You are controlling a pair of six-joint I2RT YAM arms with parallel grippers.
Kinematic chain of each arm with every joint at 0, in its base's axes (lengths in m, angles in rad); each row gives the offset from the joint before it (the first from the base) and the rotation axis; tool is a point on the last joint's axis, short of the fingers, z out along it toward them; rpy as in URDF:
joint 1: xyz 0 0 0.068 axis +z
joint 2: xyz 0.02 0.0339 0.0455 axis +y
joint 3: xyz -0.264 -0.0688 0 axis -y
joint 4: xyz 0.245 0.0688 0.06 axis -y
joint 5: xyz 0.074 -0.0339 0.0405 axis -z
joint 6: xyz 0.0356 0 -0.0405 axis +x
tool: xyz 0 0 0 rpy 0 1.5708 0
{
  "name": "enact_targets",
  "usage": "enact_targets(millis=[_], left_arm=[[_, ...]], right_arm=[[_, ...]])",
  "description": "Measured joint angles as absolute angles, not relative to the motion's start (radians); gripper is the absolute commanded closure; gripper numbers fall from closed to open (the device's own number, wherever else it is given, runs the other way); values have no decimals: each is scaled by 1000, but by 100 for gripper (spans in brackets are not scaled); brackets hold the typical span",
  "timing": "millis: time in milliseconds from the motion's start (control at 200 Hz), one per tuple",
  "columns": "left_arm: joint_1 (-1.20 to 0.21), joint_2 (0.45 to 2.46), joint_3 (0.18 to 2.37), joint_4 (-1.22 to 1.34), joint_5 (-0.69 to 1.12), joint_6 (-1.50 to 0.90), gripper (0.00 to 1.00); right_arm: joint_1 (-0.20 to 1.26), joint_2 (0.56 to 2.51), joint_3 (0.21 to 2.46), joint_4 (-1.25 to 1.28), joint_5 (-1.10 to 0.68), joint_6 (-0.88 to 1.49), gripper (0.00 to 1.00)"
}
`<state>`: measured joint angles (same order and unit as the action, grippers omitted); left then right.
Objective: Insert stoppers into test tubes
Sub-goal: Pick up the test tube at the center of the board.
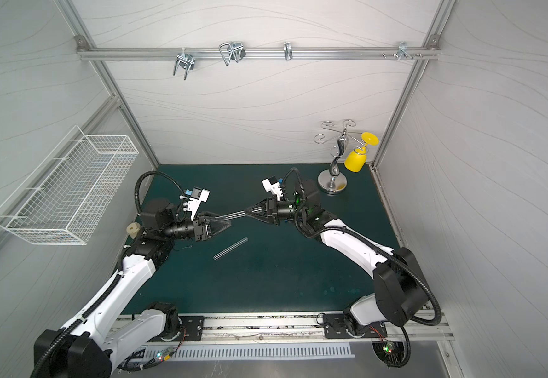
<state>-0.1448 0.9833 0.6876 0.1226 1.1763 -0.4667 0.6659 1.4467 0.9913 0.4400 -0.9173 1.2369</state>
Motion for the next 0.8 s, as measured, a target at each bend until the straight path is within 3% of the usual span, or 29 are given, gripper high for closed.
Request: enact_targets(millis=[550,800], left_arm=[[-149,985,688,131,1171,-485,78],[-150,986,688,131,1168,-483,78]], right_arm=[[723,1504,1027,474,-916,1260,96],[723,1512,1029,474,-908,1260,96]])
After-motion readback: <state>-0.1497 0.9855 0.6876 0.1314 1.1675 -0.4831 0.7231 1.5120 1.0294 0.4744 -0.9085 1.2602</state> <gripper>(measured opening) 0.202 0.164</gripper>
